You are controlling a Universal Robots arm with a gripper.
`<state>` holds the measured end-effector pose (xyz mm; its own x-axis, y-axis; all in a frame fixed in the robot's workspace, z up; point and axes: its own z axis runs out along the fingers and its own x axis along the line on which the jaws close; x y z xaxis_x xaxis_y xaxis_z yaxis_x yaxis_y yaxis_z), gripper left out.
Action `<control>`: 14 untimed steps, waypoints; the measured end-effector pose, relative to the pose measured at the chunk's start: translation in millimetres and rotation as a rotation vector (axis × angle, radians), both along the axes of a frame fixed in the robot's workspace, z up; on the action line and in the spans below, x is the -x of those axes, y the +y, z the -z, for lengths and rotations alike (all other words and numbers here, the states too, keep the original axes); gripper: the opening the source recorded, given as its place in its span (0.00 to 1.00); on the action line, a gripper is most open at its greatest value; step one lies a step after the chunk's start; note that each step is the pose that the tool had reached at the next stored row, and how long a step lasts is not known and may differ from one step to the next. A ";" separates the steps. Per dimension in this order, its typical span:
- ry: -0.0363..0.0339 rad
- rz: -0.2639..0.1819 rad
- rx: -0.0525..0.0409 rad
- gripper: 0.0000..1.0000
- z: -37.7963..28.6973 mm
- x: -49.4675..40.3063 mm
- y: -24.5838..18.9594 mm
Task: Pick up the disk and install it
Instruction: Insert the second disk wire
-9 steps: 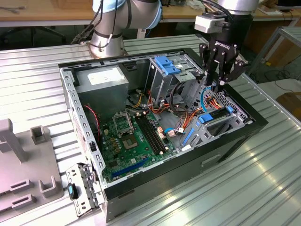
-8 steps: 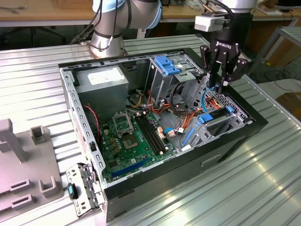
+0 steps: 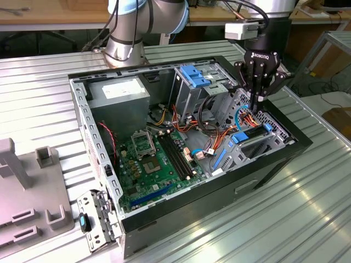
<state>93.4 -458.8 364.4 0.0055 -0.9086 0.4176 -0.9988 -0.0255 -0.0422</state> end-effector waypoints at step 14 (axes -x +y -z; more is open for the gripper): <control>0.0000 0.000 -0.0002 0.16 0.3 -0.1 0.0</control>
<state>93.4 -458.8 364.1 0.0056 -0.9087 0.4174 -0.9988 -0.0256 -0.0422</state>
